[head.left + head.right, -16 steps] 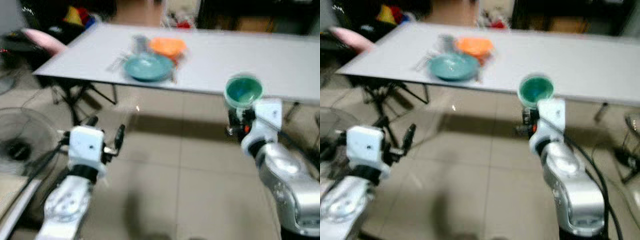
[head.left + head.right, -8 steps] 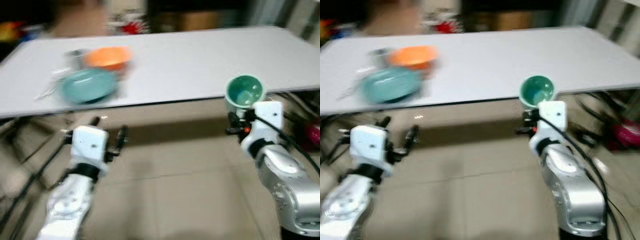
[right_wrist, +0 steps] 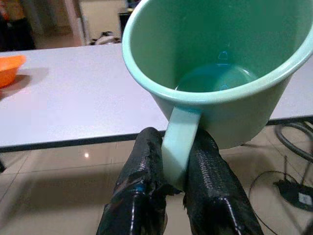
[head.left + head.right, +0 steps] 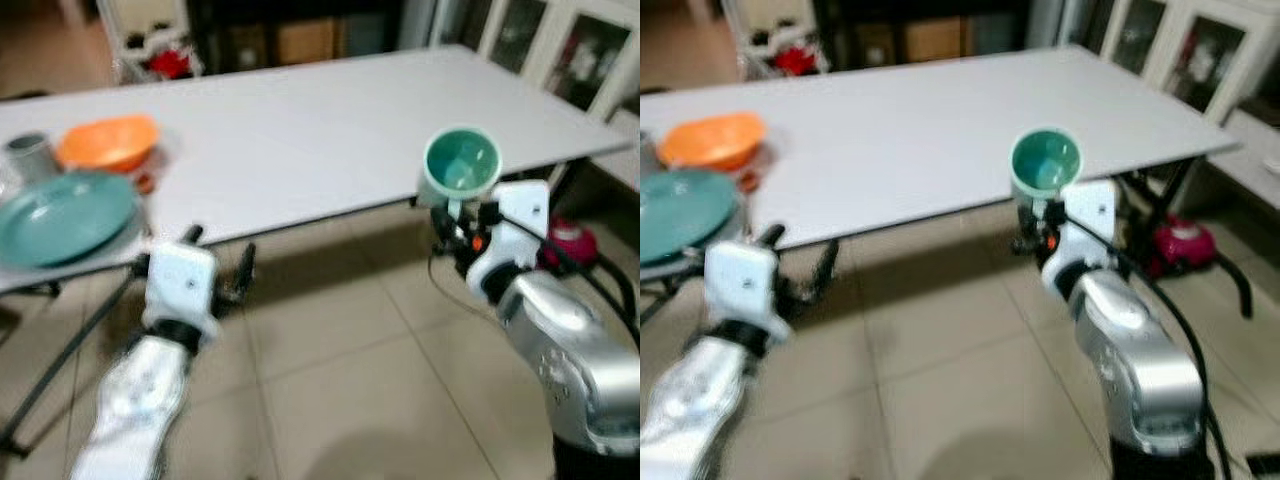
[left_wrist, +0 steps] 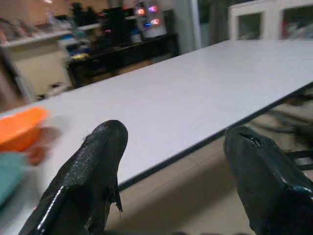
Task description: Setting the table
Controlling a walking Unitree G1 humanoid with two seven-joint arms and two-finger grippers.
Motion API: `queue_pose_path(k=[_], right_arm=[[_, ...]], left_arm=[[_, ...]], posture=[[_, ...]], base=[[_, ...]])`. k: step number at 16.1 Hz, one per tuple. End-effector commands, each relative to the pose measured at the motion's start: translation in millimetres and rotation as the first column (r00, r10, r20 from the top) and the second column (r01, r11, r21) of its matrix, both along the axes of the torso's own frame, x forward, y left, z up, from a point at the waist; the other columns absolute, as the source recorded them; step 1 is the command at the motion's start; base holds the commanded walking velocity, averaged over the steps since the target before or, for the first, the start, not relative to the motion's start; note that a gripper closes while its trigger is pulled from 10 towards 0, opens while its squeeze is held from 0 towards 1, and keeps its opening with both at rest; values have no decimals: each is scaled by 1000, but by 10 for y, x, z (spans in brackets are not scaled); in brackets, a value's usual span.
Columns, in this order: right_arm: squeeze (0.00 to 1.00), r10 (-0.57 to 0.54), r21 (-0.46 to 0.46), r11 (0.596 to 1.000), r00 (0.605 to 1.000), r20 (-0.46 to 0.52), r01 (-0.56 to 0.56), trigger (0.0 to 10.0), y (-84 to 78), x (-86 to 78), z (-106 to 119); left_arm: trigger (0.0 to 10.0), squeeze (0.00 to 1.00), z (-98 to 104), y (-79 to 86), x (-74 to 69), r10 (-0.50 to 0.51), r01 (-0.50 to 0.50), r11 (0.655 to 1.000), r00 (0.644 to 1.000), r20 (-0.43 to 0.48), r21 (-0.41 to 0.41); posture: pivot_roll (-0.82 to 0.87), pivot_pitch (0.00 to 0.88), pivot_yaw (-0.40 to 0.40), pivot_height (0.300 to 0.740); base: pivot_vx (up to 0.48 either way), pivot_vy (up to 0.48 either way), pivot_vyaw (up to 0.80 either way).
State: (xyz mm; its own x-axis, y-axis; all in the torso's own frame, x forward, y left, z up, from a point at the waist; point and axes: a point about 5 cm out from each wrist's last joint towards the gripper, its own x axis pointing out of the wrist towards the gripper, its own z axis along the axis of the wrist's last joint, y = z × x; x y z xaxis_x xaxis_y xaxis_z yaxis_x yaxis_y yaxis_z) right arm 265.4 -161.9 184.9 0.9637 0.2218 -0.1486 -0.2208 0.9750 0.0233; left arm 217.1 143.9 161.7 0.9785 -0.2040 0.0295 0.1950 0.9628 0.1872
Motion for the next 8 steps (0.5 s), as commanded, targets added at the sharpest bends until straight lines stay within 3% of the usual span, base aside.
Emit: queue_pose_path(k=[1,8], right_arm=[[0,44,16,999,999,32,-45,10000,80,14,71],[0,79,12,997,997,24,-79,10000,113,12,58]], left_arm=[[10000,0,25,77,2,29,-30,999,999,12,25],[10000,0,30,59,10,17,-17,1000,1000,11,24]], posture=[[-103,0,19,740],[-102,0,25,740]], base=[[277,0,0],[279,0,0]])
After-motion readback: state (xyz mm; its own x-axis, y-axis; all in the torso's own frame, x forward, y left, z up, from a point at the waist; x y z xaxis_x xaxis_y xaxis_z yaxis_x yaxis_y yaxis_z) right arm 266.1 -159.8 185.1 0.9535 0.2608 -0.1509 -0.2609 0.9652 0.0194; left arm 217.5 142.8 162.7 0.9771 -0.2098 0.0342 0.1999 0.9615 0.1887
